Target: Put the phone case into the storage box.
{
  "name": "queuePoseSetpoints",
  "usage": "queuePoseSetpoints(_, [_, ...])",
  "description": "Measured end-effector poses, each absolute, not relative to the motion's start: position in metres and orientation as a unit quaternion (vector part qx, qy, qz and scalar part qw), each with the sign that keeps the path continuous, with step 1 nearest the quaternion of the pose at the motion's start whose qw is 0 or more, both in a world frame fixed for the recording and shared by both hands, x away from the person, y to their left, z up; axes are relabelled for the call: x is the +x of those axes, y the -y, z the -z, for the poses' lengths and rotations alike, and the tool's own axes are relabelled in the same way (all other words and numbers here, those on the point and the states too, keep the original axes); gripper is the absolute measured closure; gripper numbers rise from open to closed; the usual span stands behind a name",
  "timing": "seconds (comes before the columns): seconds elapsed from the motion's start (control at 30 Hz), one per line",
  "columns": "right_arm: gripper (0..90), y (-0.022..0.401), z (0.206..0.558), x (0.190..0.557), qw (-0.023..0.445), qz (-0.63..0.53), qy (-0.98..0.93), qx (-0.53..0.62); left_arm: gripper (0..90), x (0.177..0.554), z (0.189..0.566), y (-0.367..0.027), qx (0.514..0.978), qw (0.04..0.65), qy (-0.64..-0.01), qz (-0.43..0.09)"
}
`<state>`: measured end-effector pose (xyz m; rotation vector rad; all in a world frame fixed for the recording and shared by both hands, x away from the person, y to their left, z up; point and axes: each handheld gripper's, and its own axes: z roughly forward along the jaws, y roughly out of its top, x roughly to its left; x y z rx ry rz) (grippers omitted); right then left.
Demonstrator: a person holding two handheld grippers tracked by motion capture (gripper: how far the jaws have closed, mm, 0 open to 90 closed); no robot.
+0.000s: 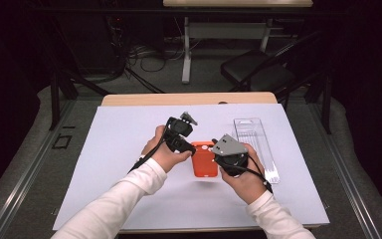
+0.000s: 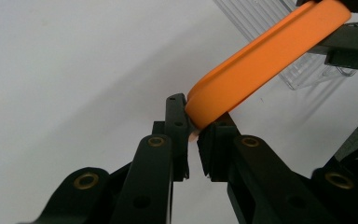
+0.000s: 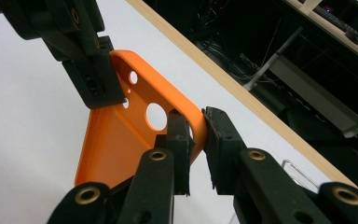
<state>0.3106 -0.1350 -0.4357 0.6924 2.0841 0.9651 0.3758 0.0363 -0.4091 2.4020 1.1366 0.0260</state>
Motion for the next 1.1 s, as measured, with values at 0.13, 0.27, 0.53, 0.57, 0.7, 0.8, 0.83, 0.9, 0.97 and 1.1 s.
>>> queuePoseSetpoints(0.13, [80.9,0.136,0.435,0.311,0.363,-0.377,-0.808,0.269,82.4,0.376,0.409,-0.036,0.877,0.244,-0.414,-0.011])
queuePoseSetpoints(0.27, [81.0,0.137,0.434,0.311,0.365,-0.379,-0.806,0.269,81.5,0.375,0.408,-0.036,0.875,0.251,-0.414,-0.013])
queuePoseSetpoints(0.53, [81.0,0.142,0.432,0.312,0.367,-0.383,-0.801,0.276,74.9,0.375,0.409,-0.037,0.876,0.260,-0.407,-0.006])
queuePoseSetpoints(0.57, [81.0,0.142,0.431,0.313,0.369,-0.384,-0.800,0.275,74.1,0.375,0.409,-0.037,0.876,0.261,-0.406,-0.006])
queuePoseSetpoints(0.7, [81.0,0.145,0.430,0.313,0.368,-0.388,-0.798,0.277,70.8,0.375,0.408,-0.037,0.878,0.264,-0.399,-0.012])
queuePoseSetpoints(0.8, [81.0,0.146,0.430,0.313,0.369,-0.391,-0.798,0.274,67.5,0.375,0.409,-0.038,0.879,0.267,-0.394,-0.020])
queuePoseSetpoints(0.83, [81.0,0.147,0.430,0.314,0.368,-0.392,-0.798,0.274,66.5,0.375,0.409,-0.038,0.880,0.267,-0.393,-0.021])
queuePoseSetpoints(0.9, [81.0,0.149,0.430,0.314,0.369,-0.395,-0.796,0.272,63.8,0.375,0.409,-0.039,0.881,0.272,-0.385,-0.027])
queuePoseSetpoints(0.97, [80.9,0.151,0.429,0.315,0.368,-0.398,-0.794,0.273,61.4,0.374,0.409,-0.039,0.883,0.277,-0.378,-0.032])
queuePoseSetpoints(1.1, [80.9,0.155,0.429,0.317,0.371,-0.401,-0.794,0.265,59.6,0.373,0.410,-0.040,0.885,0.283,-0.369,-0.032])
